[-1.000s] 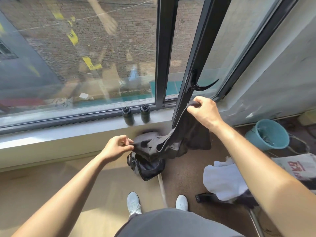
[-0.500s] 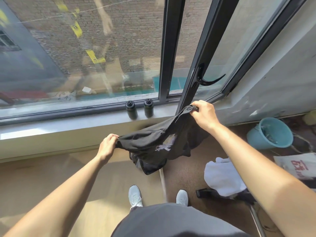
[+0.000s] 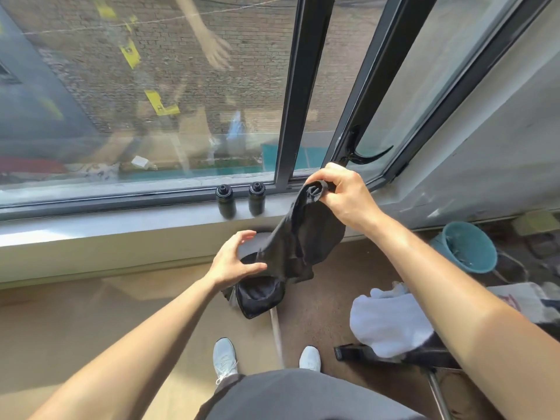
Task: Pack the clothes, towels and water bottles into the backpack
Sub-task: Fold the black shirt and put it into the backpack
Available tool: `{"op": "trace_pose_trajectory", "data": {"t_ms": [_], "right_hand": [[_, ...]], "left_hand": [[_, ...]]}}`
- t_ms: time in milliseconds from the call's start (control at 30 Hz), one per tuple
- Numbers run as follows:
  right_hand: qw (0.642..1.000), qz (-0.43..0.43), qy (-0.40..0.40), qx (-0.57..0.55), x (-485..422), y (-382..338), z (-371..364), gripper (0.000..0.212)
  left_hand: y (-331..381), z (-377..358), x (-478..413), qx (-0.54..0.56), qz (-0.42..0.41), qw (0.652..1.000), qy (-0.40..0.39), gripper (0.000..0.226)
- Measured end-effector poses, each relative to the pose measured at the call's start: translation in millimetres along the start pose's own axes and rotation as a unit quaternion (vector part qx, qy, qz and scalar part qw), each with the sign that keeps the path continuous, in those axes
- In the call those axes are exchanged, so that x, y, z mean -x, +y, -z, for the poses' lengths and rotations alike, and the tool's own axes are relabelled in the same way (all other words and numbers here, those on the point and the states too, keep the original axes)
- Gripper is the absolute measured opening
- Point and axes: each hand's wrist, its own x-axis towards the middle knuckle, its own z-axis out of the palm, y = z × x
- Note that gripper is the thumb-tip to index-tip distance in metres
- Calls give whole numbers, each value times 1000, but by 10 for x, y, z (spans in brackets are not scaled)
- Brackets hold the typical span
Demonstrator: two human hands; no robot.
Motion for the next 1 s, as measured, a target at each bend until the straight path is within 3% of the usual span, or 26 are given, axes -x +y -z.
{"op": "trace_pose_trajectory", "data": {"t_ms": [167, 433, 600, 700, 767, 900, 1000], "right_hand": [[1000, -16, 5, -1, 42, -40, 153, 24], [999, -39, 2, -11, 204, 85, 365, 22], [999, -41, -6, -4, 294, 185, 415, 15], [999, -38, -4, 1, 341, 205, 480, 15], [999, -34, 0, 1, 377, 218, 542, 15], [999, -40, 8, 0, 462, 280, 659, 15], [998, -57, 17, -6, 538, 371, 701, 16]], "left_hand": [[441, -398, -140, -22, -86, 996, 8, 68], [815, -482, -504, -94, -127, 987, 28, 110], [873, -299, -744, -192, -118, 970, -87, 116], [820, -331, -871, -286, -147, 934, -154, 102], [822, -414, -912, -295, -149, 929, -165, 84], [945, -542, -891, -267, -193, 931, -155, 20], [982, -514, -833, -228, -194, 943, -146, 22]]}}
